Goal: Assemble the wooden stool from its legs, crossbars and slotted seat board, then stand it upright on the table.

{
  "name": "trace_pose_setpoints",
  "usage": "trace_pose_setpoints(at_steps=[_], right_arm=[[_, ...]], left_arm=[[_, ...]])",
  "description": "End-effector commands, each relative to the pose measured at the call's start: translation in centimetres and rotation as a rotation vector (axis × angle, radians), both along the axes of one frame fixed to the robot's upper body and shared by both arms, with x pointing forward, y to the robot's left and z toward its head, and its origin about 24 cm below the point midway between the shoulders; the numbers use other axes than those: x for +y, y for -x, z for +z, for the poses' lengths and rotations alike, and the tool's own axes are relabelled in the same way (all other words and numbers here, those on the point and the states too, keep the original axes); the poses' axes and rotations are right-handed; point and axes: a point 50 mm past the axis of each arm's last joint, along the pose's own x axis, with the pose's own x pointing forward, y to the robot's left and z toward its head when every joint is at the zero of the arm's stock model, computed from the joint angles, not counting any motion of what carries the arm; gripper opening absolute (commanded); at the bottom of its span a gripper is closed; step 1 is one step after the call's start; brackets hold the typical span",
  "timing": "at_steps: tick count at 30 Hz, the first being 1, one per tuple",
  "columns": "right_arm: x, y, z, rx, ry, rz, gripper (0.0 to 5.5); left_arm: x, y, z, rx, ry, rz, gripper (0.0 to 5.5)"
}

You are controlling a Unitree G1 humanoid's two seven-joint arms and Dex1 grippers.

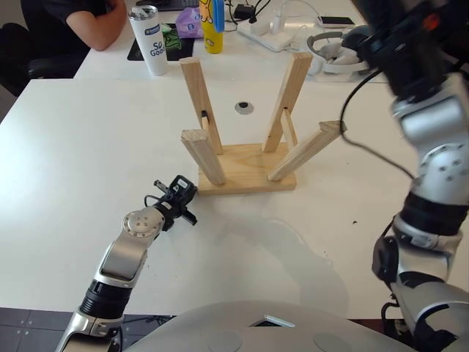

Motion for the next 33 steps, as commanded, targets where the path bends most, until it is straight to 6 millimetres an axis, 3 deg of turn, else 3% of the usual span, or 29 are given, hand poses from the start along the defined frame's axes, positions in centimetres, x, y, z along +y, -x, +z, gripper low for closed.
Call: trace_pose_setpoints(at_steps=[1, 3, 7, 9, 14, 21, 33], right_arm=[[-5.9, -0.7, -10.0, 0.390, 0.400, -0.366, 0.00], [-5.3, 0.2, -14.9, 0.541, 0.498, -0.319, 0.00], [-2.3, 2.0, -20.0, 0.629, 0.697, -0.214, 0.00], [-1.6, 2.6, -22.0, 0.646, 0.834, -0.192, 0.00], [0.2, 3.5, -24.8, 0.688, 0.977, -0.128, 0.00], [2.8, 5.0, -26.6, 0.685, 1.026, -0.019, 0.00], [4.1, 5.9, -26.3, 0.648, 1.011, 0.056, 0.00]], left_arm=[[1.8, 0.6, -0.2, -0.003, -0.031, 0.089, 0.01], [1.8, 0.5, -0.1, -0.016, -0.028, 0.094, 0.01], [1.5, 0.4, 0.1, -0.026, -0.016, 0.090, 0.01], [1.3, 0.4, 0.1, -0.025, -0.011, 0.085, 0.01], [0.6, 0.1, 0.3, -0.032, 0.007, 0.069, 0.01], [-0.6, -0.4, 0.4, -0.042, 0.032, 0.041, 0.01], [-1.3, 0.6, -0.3, 0.026, 0.046, -0.010, 0.01]])
